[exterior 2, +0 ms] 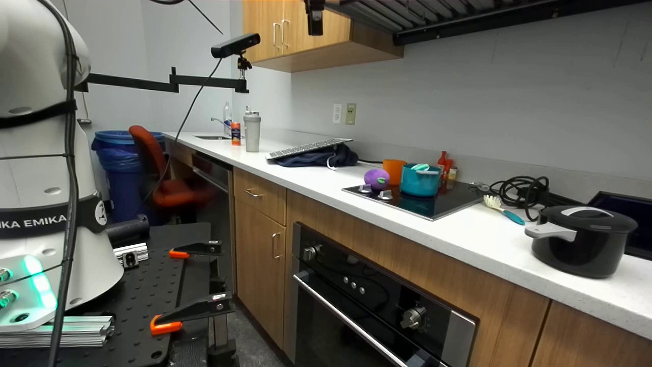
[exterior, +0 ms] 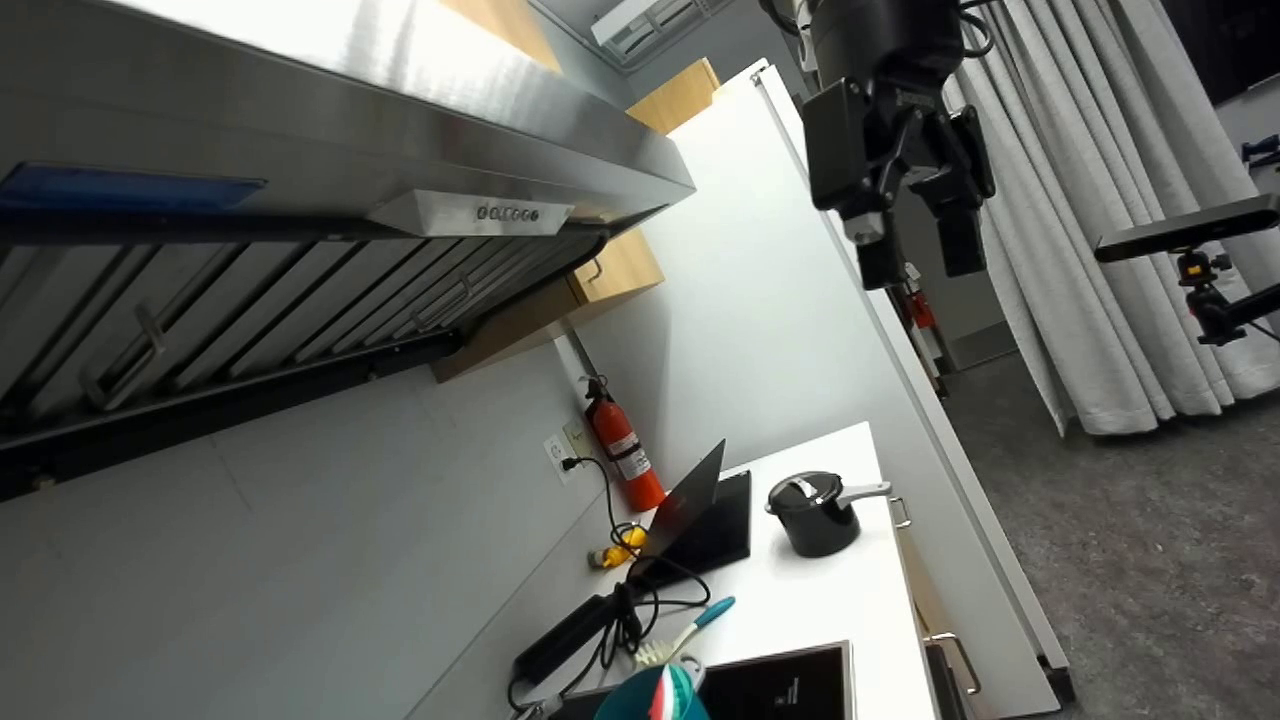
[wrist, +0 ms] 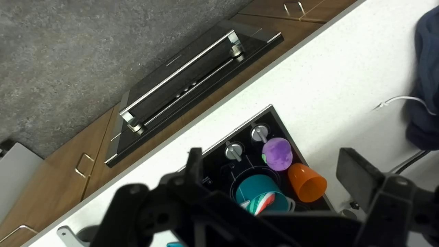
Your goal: Take the lid off the black pot and place it on the orange cup
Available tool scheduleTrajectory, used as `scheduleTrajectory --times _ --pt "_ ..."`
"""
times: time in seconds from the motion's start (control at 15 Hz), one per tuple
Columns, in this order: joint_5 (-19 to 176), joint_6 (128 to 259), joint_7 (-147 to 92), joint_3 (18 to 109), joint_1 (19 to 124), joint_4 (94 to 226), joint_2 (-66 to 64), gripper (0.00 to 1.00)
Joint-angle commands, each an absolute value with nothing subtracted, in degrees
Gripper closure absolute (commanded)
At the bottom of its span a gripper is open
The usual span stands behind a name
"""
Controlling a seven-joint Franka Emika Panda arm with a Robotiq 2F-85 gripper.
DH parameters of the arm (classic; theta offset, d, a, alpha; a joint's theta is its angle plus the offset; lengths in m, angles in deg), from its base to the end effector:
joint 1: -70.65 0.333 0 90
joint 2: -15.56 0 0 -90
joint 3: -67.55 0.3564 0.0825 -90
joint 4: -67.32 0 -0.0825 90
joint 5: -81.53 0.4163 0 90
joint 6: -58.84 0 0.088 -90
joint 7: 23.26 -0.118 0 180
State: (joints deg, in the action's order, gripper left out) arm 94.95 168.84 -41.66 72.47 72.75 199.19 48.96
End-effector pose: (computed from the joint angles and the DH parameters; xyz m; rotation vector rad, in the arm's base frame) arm 0.4014 0.0752 0.5985 -2.8883 0.3867 -0.2298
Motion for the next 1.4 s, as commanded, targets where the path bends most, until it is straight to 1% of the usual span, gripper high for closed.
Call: scheduleTrajectory --times 0.0,1.33 --pt "95.16 168.67 -41.46 72.81 72.27 199.05 48.94 0.0" --pt "92.6 168.43 -49.11 75.48 69.84 199.28 49.37 0.0"
